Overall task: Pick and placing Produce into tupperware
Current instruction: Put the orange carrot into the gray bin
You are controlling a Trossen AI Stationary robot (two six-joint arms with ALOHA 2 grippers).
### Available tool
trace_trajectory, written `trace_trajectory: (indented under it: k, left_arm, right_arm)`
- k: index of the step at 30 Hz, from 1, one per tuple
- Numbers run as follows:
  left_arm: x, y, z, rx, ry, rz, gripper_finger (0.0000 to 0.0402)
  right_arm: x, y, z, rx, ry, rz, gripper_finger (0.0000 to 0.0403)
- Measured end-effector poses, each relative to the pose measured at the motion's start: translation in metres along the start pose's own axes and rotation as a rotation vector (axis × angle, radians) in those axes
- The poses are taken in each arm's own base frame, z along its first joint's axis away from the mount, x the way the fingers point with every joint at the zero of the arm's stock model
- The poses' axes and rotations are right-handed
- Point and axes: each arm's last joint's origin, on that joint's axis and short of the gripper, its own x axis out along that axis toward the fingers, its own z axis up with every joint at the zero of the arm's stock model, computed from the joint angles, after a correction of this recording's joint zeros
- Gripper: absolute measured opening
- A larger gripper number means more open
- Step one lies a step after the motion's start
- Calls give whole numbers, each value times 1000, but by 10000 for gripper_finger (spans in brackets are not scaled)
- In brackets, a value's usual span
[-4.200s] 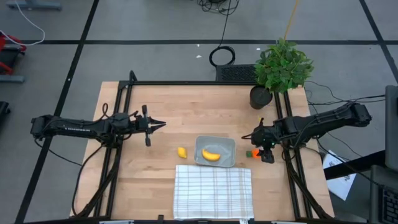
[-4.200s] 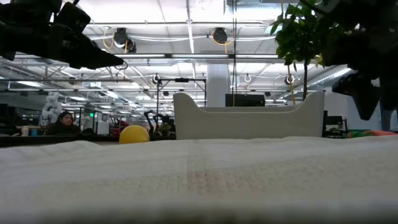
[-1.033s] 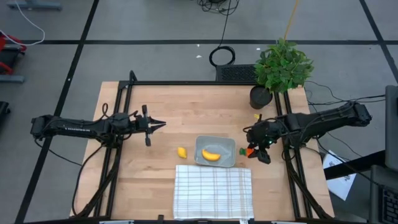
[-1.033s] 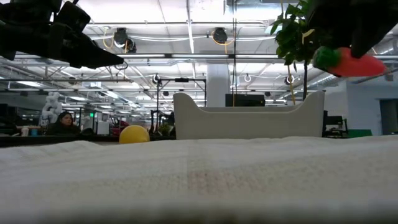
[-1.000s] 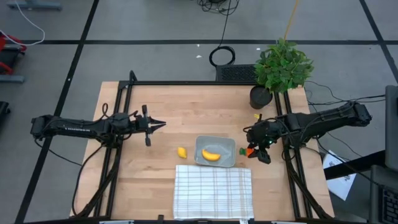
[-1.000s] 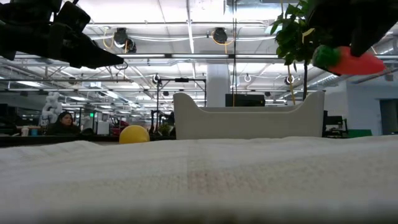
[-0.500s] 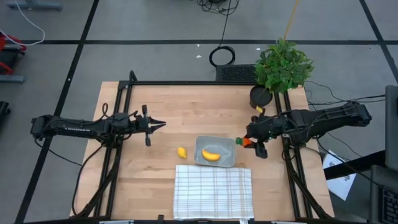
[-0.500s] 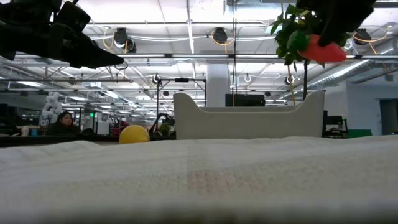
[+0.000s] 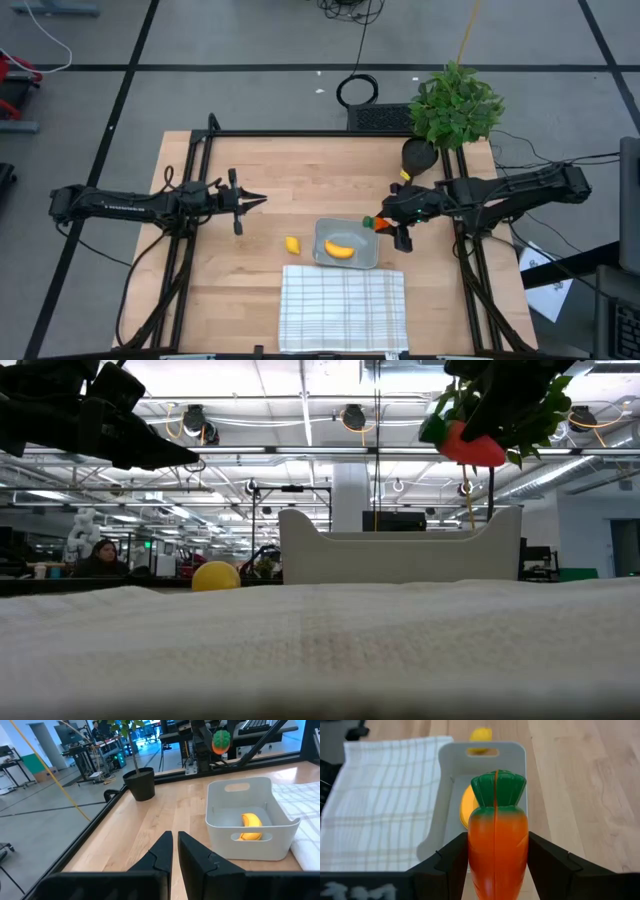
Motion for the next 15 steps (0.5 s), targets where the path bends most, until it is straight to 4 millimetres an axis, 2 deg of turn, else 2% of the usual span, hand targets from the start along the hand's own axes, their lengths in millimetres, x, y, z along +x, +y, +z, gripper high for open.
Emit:
trace_trajectory:
  k: [10, 15]
  left_arm:
    - [0, 0, 0, -2, 0, 0, 33]
    - [0, 0, 0, -8, 0, 0, 33]
  right_arm:
    - [15, 6, 34, -41, 0, 2, 173]
    - [26, 8, 45, -40, 24, 0, 173]
